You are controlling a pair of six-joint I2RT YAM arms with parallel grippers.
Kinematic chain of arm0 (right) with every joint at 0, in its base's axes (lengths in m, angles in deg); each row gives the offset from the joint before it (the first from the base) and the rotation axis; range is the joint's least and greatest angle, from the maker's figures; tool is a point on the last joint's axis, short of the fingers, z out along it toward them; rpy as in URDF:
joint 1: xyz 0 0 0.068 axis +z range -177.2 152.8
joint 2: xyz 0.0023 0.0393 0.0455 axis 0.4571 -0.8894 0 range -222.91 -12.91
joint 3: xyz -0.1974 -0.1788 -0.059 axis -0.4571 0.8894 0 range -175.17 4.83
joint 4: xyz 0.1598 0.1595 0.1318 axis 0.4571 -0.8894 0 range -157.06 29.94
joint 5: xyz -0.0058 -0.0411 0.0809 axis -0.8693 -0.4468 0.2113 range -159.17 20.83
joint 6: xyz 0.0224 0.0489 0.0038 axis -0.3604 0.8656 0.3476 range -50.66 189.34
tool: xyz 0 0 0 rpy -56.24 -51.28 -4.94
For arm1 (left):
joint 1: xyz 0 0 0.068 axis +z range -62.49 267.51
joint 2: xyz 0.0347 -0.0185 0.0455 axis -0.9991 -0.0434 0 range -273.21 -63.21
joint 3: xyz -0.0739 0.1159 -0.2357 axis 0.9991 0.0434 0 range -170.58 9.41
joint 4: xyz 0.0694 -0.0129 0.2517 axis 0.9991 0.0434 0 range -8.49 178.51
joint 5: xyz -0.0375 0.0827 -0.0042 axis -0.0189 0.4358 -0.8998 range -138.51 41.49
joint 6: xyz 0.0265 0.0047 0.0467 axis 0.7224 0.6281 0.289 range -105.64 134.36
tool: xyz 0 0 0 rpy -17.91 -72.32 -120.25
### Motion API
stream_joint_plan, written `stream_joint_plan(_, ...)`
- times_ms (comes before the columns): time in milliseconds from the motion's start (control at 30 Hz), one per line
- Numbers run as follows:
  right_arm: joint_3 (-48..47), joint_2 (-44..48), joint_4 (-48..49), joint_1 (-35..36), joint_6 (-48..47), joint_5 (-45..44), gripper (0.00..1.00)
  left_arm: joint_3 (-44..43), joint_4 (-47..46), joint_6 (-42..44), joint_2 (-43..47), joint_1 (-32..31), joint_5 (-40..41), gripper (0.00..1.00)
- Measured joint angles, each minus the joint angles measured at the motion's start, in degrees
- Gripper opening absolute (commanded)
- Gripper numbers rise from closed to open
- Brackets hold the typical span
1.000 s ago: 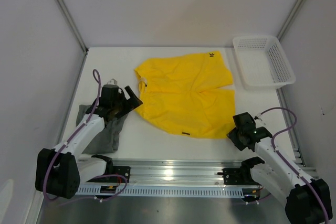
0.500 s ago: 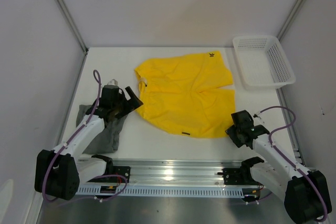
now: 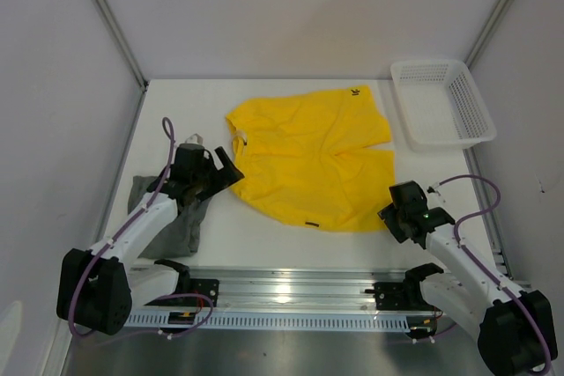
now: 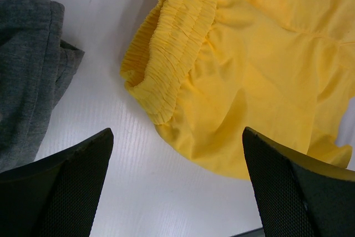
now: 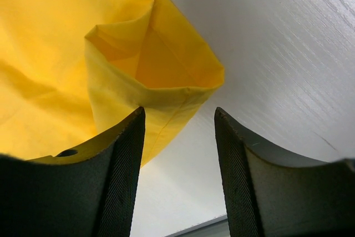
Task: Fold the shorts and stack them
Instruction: Flatten the shorts out, then fold the shorts
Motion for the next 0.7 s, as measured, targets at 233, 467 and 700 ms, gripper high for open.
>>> stream_joint_plan(233,0.7,-2.6,2.5,0.0,1.4,-0.2,0.44,0.0,0.0,0.0,-0.7,-0.2,0.2,0.99)
stream_joint_plan(467,2.2,-4.3,3.9,0.0,2.8,-0.7,0.21,0.0,0.1,0.0,-0.7,-0.3,0.5,0.99)
stream_joint_plan(700,2.2,-1.2,2.7,-0.2,3.1,-1.6,0.01,0.0,0.6,0.0,-0.7,-0.3,0.8,0.99)
